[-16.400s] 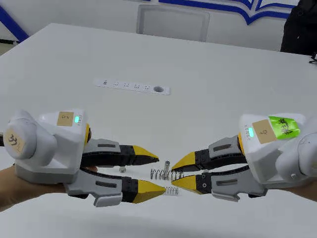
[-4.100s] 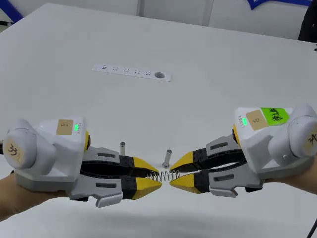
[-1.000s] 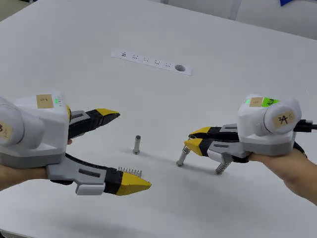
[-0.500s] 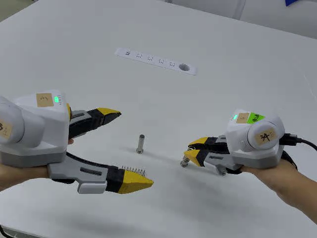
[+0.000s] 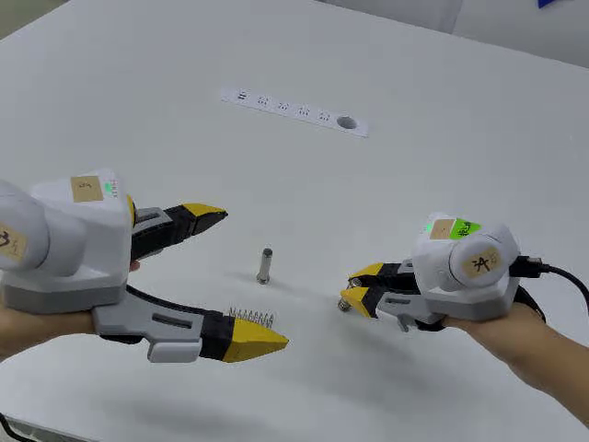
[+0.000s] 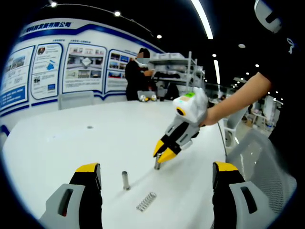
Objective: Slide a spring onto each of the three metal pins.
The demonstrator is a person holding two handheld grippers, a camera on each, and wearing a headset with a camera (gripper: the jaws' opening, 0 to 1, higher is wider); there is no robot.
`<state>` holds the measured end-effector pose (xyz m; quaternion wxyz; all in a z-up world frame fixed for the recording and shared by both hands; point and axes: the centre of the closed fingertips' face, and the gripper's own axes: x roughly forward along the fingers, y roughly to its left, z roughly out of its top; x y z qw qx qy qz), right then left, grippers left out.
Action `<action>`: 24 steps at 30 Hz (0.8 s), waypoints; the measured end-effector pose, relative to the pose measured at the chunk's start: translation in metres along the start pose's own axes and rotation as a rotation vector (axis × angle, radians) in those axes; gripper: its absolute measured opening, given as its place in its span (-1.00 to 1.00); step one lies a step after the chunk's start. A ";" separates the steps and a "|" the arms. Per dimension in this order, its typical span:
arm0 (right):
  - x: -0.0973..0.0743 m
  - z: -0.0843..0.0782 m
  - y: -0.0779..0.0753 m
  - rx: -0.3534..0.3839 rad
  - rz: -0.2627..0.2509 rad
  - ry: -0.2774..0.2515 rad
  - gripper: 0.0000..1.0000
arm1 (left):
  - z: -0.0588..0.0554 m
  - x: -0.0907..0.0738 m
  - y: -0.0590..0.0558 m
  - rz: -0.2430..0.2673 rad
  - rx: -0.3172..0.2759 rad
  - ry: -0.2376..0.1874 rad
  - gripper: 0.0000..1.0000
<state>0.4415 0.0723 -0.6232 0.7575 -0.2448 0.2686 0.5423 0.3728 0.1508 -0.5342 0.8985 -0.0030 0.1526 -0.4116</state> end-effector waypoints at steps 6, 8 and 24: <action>-0.003 0.002 0.002 0.003 -0.004 0.004 -0.65 | -0.005 -0.002 0.002 0.007 -0.006 0.008 0.98; -0.007 0.005 0.002 -0.007 -0.007 -0.002 -0.64 | -0.004 -0.003 0.003 0.009 -0.007 0.005 0.98; -0.006 0.063 0.031 -0.058 0.051 -0.120 -0.64 | 0.003 -0.017 0.020 0.057 -0.014 -0.021 0.97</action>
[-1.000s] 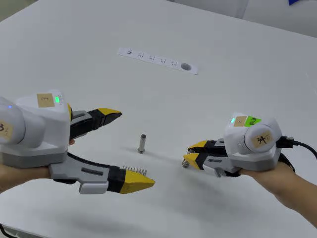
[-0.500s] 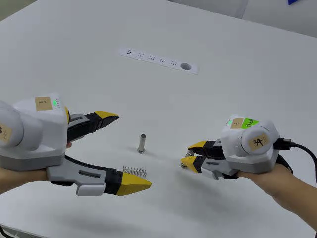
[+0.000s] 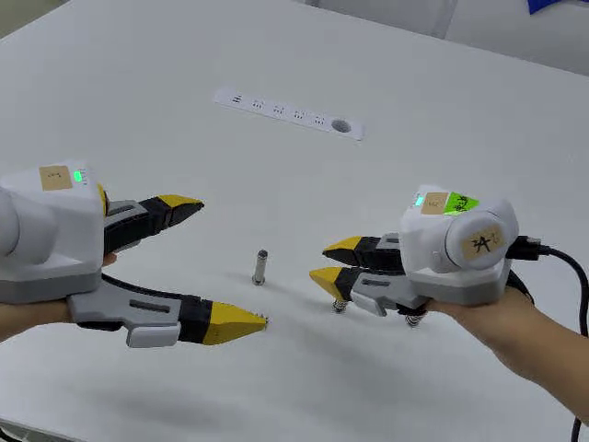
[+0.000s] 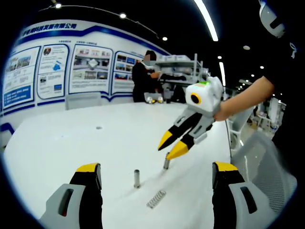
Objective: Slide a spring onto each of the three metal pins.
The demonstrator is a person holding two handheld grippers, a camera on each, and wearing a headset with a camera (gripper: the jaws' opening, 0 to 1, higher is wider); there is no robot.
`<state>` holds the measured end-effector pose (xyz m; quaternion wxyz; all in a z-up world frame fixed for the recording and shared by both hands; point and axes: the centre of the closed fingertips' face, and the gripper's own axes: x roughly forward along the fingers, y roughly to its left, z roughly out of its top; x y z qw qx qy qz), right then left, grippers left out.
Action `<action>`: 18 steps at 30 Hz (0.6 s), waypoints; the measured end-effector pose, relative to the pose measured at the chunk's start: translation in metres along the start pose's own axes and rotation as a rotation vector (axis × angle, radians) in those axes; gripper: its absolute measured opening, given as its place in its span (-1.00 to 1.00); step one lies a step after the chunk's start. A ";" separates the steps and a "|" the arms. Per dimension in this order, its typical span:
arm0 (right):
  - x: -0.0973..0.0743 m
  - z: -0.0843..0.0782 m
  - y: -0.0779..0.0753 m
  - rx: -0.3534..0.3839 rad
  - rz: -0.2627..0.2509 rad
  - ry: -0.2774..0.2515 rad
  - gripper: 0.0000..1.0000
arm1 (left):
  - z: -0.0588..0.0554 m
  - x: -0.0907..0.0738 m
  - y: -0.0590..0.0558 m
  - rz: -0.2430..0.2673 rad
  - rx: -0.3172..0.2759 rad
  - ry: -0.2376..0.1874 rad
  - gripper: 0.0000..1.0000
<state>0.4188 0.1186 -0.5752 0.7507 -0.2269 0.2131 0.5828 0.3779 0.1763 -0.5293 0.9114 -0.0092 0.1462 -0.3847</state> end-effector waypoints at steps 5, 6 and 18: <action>0.014 -0.005 0.018 -0.032 0.057 0.021 -0.64 | -0.001 -0.009 0.009 0.026 -0.002 0.002 0.97; 0.016 -0.007 0.021 -0.031 0.065 0.026 -0.64 | -0.002 -0.011 0.010 0.031 -0.002 0.005 0.97; 0.044 -0.027 0.046 -0.032 0.136 0.084 -0.64 | -0.011 -0.023 0.017 0.062 -0.013 0.026 0.97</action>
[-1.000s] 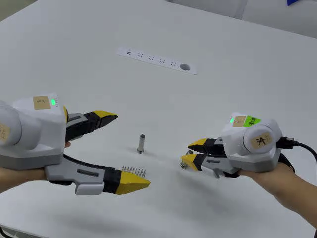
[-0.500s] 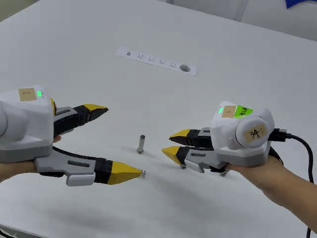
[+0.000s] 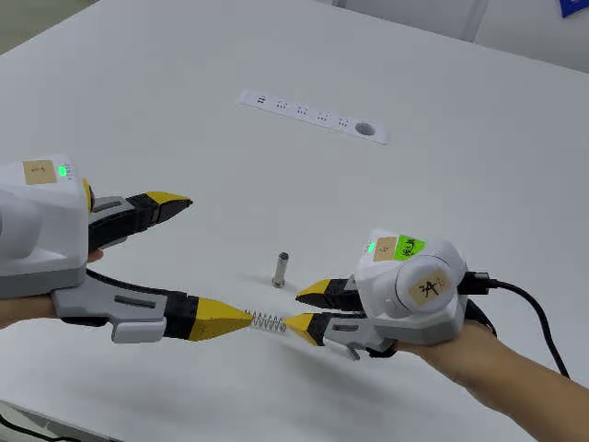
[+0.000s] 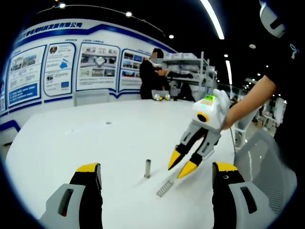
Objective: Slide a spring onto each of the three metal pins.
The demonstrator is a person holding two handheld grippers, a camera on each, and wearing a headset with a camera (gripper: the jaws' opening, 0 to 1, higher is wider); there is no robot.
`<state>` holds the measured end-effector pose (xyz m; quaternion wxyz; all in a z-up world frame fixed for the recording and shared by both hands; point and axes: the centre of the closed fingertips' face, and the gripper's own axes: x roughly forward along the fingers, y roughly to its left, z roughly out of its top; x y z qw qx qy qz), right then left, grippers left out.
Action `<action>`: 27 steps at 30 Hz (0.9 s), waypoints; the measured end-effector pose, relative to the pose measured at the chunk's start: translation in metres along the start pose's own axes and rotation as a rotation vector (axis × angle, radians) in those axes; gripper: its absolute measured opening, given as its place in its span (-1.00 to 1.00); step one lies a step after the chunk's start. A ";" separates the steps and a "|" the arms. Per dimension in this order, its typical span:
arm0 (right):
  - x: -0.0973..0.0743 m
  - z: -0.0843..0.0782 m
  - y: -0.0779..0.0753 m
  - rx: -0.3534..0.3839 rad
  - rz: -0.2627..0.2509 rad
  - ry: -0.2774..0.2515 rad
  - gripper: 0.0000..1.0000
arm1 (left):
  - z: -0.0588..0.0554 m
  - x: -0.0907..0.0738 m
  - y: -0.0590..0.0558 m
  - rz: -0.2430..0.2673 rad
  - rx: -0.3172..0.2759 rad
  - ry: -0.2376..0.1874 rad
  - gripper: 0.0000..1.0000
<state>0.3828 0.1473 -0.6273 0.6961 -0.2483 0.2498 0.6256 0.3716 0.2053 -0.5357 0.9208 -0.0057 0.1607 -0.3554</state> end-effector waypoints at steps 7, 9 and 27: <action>0.023 -0.013 0.007 -0.023 0.030 0.050 -0.64 | -0.005 -0.006 0.002 0.014 -0.011 0.012 0.97; 0.027 -0.016 0.007 -0.015 0.034 0.057 -0.64 | -0.008 -0.008 0.003 0.016 -0.013 0.021 0.97; 0.032 -0.018 0.006 0.018 0.053 0.040 -0.77 | -0.019 -0.009 0.002 0.009 -0.030 0.051 0.93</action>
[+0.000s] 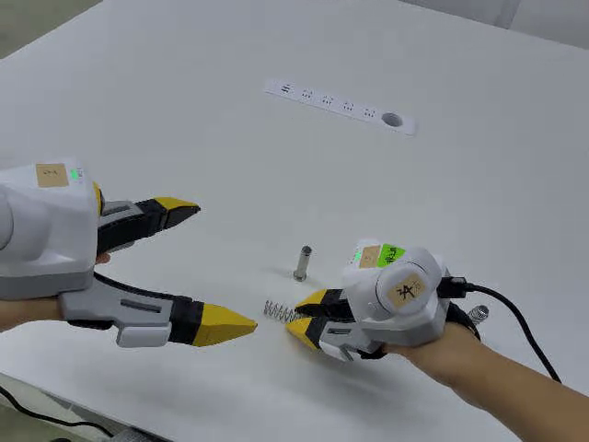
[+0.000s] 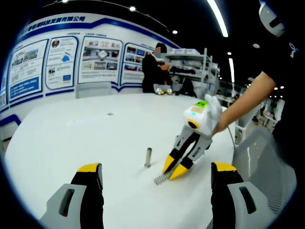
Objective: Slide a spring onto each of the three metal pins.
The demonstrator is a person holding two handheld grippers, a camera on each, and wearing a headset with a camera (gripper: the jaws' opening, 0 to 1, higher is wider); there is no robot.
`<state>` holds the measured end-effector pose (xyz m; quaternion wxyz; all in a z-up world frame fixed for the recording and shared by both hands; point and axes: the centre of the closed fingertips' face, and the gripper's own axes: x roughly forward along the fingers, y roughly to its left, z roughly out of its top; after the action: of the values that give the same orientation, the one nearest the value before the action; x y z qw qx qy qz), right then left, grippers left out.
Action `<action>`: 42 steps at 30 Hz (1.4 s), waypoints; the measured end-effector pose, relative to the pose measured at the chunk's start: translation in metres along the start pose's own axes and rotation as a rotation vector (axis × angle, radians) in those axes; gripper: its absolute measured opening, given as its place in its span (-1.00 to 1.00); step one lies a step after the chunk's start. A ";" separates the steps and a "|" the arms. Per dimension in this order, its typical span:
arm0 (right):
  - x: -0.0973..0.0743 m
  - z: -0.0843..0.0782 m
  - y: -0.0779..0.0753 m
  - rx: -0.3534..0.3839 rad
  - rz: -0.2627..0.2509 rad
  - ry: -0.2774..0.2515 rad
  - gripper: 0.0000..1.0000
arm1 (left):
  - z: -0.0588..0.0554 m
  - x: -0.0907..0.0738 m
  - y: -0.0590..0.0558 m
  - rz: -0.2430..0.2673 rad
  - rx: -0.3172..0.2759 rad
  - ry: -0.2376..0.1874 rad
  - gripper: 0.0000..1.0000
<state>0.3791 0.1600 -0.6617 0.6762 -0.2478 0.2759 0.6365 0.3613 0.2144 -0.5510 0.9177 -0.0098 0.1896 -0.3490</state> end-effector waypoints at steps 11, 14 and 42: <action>-0.016 0.003 0.011 -0.038 0.016 0.015 -0.78 | -0.003 0.001 -0.010 -0.029 0.004 0.013 0.86; -0.025 0.011 0.013 -0.045 0.018 -0.007 -0.78 | -0.002 0.005 -0.017 -0.050 0.018 0.020 0.83; -0.098 0.047 0.040 -0.217 0.059 -0.081 -0.78 | 0.010 0.030 -0.080 -0.275 0.096 0.044 0.13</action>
<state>0.3383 0.1245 -0.5592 0.6369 -0.2853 0.1850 0.6919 0.3341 0.1331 -0.5396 0.8564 0.0157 0.1895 -0.4801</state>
